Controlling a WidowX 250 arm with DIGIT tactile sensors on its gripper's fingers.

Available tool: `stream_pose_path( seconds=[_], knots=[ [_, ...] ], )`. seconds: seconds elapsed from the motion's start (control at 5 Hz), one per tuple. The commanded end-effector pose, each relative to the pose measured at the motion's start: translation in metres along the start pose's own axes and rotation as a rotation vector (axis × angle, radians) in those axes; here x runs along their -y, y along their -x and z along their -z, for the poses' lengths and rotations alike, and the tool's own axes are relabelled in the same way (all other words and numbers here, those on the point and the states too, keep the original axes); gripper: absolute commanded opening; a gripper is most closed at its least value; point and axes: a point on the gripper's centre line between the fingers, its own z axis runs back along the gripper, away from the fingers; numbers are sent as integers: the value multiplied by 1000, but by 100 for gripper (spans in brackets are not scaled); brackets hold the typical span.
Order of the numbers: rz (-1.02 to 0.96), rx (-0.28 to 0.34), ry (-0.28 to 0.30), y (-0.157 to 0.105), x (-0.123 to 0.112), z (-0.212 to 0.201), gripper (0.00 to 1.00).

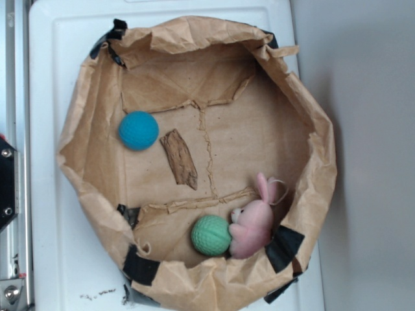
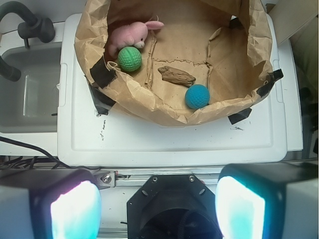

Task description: Grab the wood chip.

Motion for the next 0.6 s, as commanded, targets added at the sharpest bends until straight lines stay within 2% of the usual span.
stream_pose_path(
  seconds=[0.0,0.2,0.4],
  knots=[
    [0,0,0,0,0,0,100],
    [-22,-23,-20,-50,-27,13,100],
    [25,-53,45,-81,-43,29,100]
  ],
)
